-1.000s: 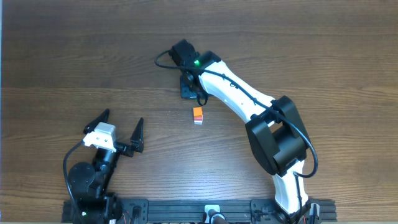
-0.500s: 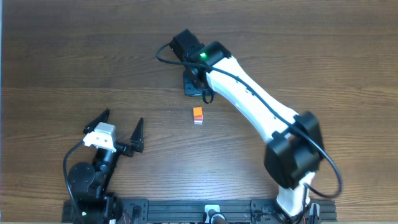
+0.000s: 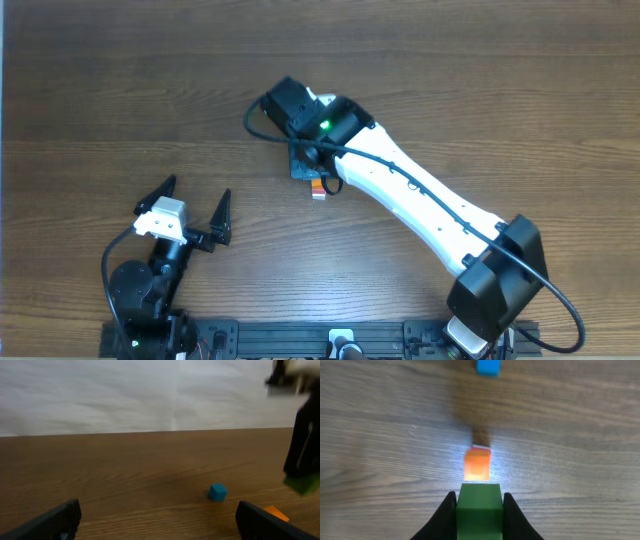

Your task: Stack Cubes

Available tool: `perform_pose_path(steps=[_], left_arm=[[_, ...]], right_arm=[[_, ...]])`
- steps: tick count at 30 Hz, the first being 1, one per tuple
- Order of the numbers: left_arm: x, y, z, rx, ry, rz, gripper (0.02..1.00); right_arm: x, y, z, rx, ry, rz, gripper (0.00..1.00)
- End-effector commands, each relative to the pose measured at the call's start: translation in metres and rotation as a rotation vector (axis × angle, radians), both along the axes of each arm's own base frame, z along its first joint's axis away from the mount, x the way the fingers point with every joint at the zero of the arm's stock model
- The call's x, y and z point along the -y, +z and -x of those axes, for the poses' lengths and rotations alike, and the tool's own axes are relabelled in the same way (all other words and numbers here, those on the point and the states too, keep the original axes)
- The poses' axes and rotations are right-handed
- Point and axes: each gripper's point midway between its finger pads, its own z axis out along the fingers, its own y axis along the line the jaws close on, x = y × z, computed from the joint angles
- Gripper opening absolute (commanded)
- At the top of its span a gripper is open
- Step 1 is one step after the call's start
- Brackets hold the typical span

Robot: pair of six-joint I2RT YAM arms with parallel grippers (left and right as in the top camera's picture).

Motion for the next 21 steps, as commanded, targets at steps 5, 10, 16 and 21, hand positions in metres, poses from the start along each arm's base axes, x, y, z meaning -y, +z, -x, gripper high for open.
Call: perform_pose_path(steps=[5,10,16,21], left_arm=[[0.001,-0.002,0.000,0.001,-0.006,-0.011,0.996],[0.001,-0.002,0.000,0.001,-0.006,-0.011,0.996],[0.001,-0.002,0.000,0.001,-0.006,-0.011,0.998],[0.001,-0.002,0.000,0.001,-0.006,-0.011,0.998]], right_arm=[[-0.003,-0.017,0.004,0.008,-0.023,-0.031,0.012],[-0.004,-0.025,0.002,0.016,-0.025,-0.039,0.009],[-0.004,-0.030,0.000,0.023,-0.026,-0.043,0.012],[-0.006,-0.033,-0.002,0.034,-0.026,-0.051,0.012]])
